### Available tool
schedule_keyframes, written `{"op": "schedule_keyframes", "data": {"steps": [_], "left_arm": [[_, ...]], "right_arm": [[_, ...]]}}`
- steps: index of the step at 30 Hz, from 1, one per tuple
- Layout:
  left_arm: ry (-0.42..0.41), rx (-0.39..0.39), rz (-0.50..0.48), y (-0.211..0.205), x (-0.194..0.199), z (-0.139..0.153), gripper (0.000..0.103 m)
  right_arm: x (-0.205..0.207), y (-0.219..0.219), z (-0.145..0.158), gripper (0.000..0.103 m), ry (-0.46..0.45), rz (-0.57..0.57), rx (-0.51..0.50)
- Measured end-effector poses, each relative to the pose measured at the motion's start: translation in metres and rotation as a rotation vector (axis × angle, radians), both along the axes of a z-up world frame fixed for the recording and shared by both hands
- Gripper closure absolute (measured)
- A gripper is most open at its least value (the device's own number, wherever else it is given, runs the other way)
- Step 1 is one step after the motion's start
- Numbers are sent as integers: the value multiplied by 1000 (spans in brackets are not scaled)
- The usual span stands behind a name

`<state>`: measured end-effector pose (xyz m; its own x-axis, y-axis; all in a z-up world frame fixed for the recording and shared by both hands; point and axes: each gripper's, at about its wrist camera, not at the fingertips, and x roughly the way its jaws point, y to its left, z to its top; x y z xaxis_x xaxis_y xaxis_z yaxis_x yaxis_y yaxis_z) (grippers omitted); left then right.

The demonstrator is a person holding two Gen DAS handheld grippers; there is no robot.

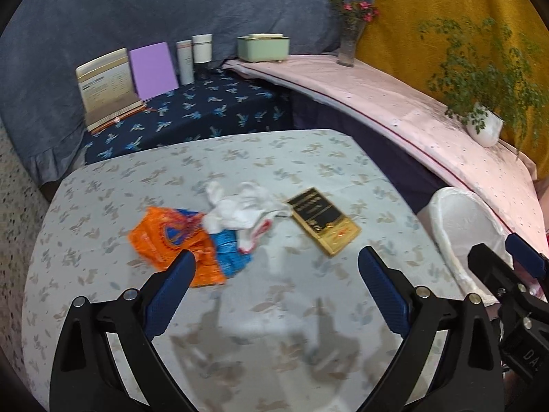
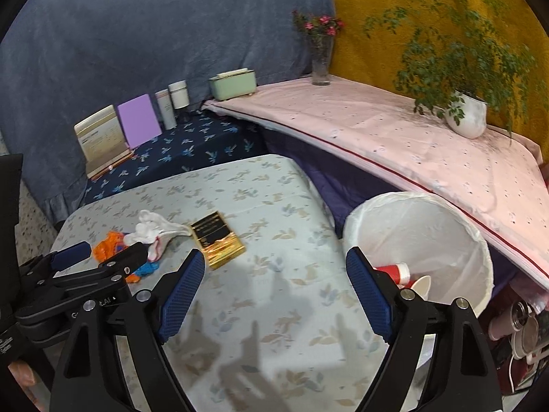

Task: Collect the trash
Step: 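Move both tools back over the orange bag and white gloves, then grasp the orange plastic bag with the left tool while the right tool grasps the white gloves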

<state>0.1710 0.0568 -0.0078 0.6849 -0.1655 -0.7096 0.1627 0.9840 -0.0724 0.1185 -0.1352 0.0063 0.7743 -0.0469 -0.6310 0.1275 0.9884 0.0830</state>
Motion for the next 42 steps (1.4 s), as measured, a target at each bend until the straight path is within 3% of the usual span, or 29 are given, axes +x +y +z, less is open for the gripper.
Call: {"op": "schedule_keyframes", "data": {"steps": [17,21,33,37,40,42], "left_arm": [[96,-18,206,107,22,-36,12],[116,-34,218,122,35,-42,12],[218,-168,298,146,82,-62,12],[257,-202,313,145,97,-73,12],[280,-211,305,140,105,-79,20],[301,-223,293,136,109,-85,38]], "right_arm": [[42,78,-28,22,66,126,9],[59,98,-38,22,83,156,10],[117,137,-63,23,105,213,13],[132,143,-74,29,126,226,25],[140,143,-83,35,149,231,47],[145,144,-89,41,167,237,61]]}}
